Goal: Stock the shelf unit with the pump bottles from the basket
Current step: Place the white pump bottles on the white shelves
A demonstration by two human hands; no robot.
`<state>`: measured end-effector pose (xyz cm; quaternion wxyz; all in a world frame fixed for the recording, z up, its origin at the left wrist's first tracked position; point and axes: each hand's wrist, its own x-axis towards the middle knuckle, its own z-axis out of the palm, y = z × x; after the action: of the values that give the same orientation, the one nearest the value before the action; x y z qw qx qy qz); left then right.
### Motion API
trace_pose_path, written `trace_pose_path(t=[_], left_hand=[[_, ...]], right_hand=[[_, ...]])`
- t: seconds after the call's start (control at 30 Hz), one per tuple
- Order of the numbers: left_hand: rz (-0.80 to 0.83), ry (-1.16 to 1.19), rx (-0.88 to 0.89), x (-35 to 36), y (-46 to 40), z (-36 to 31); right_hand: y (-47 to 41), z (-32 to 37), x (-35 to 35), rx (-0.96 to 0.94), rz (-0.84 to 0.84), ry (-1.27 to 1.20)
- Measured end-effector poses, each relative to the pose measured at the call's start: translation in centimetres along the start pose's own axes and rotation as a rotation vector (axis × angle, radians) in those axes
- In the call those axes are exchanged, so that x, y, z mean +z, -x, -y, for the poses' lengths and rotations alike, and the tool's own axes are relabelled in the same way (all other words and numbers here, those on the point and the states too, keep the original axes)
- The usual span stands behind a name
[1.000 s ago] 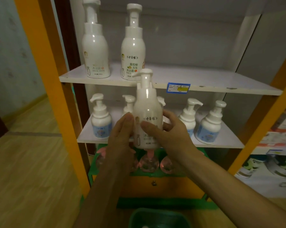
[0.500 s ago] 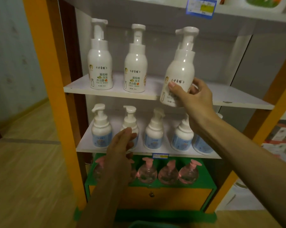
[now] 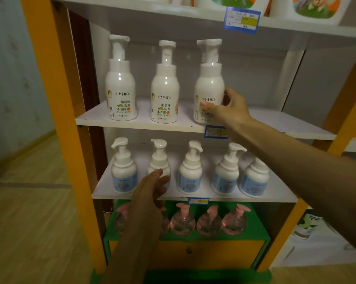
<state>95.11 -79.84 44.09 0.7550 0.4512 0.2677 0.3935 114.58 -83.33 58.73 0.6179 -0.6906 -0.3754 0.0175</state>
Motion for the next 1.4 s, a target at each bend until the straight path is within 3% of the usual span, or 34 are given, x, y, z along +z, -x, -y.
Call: trace_pose_path(t=[0.17, 0.57, 0.67, 0.83, 0.9, 1.03, 1.17, 1.3, 1.4], left_hand=[[0.034, -0.041, 0.029, -0.2, 0.0, 0.1], [-0.016, 0.009, -0.098, 0.6, -0.4, 1.0], [-0.026, 0.023, -0.111, 0.7, -0.3, 1.4], [-0.031, 0.008, -0.135, 0.5, -0.7, 2.0], [-0.035, -0.024, -0.144, 0.3, -0.7, 2.4], [-0.097, -0.183, -0.179, -0.3, -0.8, 4.5], [-0.075, -0.45, -0.246, -1.8, -0.2, 9.4], [0.114, -0.927, -0.289, -5.6, 2.2, 16.0], [0.374, -1.453, -0.257, -8.9, 4.5, 19.7]], right_hand=[[-0.6, -1.0, -0.8, 0.061, 0.025, 0.005], [-0.7, -0.9, -2.0, 0.058, 0.118, 0.068], [0.6, -1.4, -1.7, -0.004, -0.007, 0.061], [4.5, -2.2, -2.4, -0.132, -0.416, -0.051], [6.9, -2.7, -2.9, -0.187, -0.43, -0.095], [12.8, -6.8, -3.2, -0.268, -0.263, -0.002], [19.8, -14.4, -1.8, -0.151, -0.012, 0.149], [25.5, -22.9, -0.6, 0.091, 0.243, 0.31], [28.8, -28.6, -0.3, 0.257, 0.436, 0.448]])
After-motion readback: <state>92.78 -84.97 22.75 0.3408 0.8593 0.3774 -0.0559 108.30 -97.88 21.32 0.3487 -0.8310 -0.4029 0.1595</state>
